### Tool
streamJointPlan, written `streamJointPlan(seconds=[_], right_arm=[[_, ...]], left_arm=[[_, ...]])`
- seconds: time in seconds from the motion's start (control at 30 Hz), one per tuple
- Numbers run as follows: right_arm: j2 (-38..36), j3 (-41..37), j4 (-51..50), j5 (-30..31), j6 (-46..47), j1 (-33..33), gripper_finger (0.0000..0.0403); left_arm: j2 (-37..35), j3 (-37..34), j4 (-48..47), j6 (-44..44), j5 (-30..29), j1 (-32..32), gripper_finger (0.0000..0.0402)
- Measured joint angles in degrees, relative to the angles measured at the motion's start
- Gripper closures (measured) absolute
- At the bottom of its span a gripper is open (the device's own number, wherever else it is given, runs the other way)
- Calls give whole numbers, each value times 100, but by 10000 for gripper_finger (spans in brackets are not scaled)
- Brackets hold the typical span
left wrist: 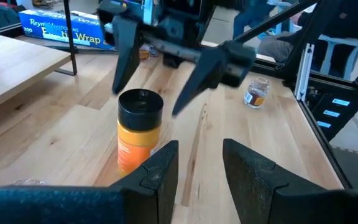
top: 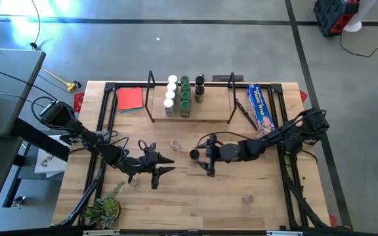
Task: Shelf spices
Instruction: Put the black seasoning bottle on the shelf
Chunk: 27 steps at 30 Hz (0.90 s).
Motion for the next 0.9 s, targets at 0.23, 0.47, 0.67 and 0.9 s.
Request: streamJointPlan(seconds=[0.23,0.47,0.67,0.9], right_arm=[[235,900,-1274,338,-213,-53,123],[252,1070,-1942,284,146,-81,179],[252,1237,-2010,338,223,-88,211],[69,2317,-3815,785,-354,-965,211]], left_arm=[[0,0,1,-36,0,0,280],[0,0,1,-39,97,0,280],[0,0,-1,-43,101,-51,280],[0,0,2,-54,97,-159,280]])
